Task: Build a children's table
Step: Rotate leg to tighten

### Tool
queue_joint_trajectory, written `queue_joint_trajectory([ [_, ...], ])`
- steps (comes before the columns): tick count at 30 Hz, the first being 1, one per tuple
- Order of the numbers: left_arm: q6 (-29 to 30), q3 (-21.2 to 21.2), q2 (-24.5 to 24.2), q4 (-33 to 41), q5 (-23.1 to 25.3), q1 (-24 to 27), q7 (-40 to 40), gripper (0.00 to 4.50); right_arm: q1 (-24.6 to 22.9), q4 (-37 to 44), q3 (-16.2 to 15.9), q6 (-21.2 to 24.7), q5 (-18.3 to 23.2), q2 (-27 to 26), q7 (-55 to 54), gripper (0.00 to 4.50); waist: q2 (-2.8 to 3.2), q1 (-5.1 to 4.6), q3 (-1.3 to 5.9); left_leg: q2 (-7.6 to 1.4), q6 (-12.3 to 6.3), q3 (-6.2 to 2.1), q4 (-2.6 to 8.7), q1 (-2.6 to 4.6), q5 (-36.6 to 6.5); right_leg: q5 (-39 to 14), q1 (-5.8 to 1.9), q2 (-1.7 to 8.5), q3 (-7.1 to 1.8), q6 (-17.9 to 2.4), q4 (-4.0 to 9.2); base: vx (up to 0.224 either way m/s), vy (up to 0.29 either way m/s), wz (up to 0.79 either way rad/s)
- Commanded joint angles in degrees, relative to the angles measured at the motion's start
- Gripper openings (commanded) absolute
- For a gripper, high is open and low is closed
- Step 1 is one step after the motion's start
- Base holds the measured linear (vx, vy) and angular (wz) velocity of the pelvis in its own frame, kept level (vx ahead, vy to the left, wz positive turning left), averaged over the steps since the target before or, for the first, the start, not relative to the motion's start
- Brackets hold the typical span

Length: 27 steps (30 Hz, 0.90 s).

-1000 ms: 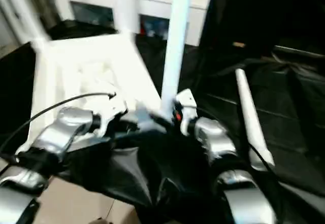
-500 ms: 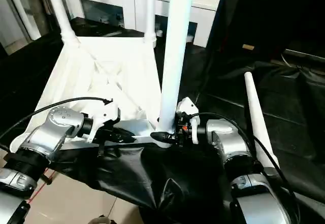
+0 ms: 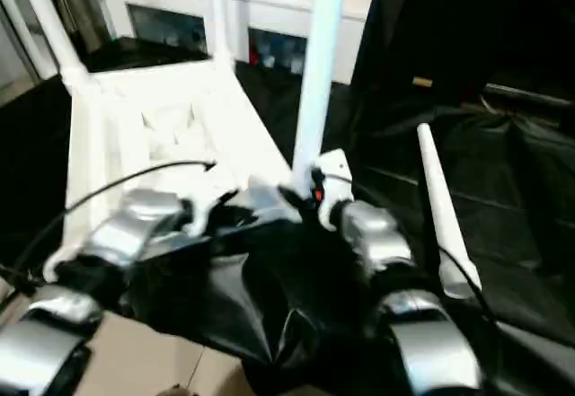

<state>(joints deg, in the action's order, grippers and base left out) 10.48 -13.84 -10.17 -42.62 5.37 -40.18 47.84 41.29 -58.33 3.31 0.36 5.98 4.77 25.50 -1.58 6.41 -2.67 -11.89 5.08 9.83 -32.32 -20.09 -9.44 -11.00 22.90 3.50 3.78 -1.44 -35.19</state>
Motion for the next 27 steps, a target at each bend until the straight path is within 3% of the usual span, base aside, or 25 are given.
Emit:
queue_joint_trajectory([
  [1, -0.54, 1.82, 2.55, 1.48, -1.89, -1.44, -2.16, 0.0, -1.54, -3.38, -1.65, 0.9, -1.51, -3.1, 0.58, 2.79, -0.09, -0.01, 3.37, -1.21, -0.63, -0.1, 3.38, 0.08, -12.26, -12.86, -2.79, 4.7, -2.8, -9.52, 4.68, 0.0, 0.0, 0.0],
  [2, -0.54, 1.79, 2.6, 1.51, -1.9, -1.42, -2.06, 0.0, -1.52, -3.42, -1.59, 0.84, -1.43, -3.21, 0.75, 2.79, -0.09, -0.01, 3.37, -1.21, -0.63, -0.1, 3.38, 0.08, -12.26, -12.86, -2.79, 4.7, -2.8, -9.52, 4.68, 0.0, 0.0, 0.0],
  [3, -0.58, 1.63, 2.74, 1.58, -1.9, -1.34, -1.7, 0.0, -1.44, -3.63, -1.33, 0.61, -1.01, -3.58, 1.44, 3.33, -0.11, -0.01, 3.51, -1.16, -1.44, -0.03, 3.26, -0.03, -10.81, -9.81, -2.94, 4.54, -2.81, -10.23, 4.36, 0.0, 0.0, 0.0],
  [4, -0.53, 0.92, 2.42, 2.41, -1.99, -0.77, 0.29, 0.0, -1.29, -3.75, -0.89, 0.79, -0.05, -3.72, 3.65, 3.47, -0.02, 0.0, 3.45, -1.16, -1.66, -0.03, 3.29, -0.04, -10.73, -9.36, -2.94, 4.55, -2.81, -10.46, 4.37, 0.0, 0.0, 0.0],
  [9, -0.68, -0.27, 0.68, 3.35, -2.48, 0.26, 3.96, 0.0, -1.52, -3.1, -2.48, -0.8, -0.95, -1.73, 7.83, 3.82, 0.11, -0.07, 3.31, -1.29, -1.72, -0.05, 3.4, 0.04, -12.27, -11.53, -2.93, 4.64, -2.73, -10.65, 4.64, 0.0, 0.0, 0.0],
  [16, -1.72, -1.15, -3.16, 5.01, -2.92, 1.65, 10.67, 0.0, -4.74, 3.48, -5.52, -3.39, 0.27, 3.0, 25.99, 3.82, -0.06, 0.25, 3.43, -1.46, -3.66, 0.08, 3.12, -0.22, -10.22, -7.01, -3.3, 4.44, -2.63, -11.76, 4.13, 0.0, 0.0, 0.0],
  [22, -3.45, -1.86, -7.46, 7.46, -4.68, 3.19, 19.84, 0.0, -7.44, 9.18, -9.0, -3.02, 1.64, 7.62, 41.58, 3.82, 0.03, 0.54, 3.42, -1.7, -3.97, 0.07, 3.08, -0.24, -10.63, -7.99, -3.2, 4.54, -2.49, -12.38, 4.12, 0.0, 0.0, 0.0],
  [27, -3.54, -2.36, -9.27, 8.11, -4.78, 3.52, 22.8, 0.0, -8.24, 10.53, -10.5, -1.59, 1.42, 8.88, 46.55, 3.33, 0.17, 0.98, 3.32, -1.84, -3.25, 0.11, 3.18, 0.09, -11.72, -10.26, -2.85, 4.55, -2.53, -12.43, 4.28, 0.0, 0.0, 0.0],
])
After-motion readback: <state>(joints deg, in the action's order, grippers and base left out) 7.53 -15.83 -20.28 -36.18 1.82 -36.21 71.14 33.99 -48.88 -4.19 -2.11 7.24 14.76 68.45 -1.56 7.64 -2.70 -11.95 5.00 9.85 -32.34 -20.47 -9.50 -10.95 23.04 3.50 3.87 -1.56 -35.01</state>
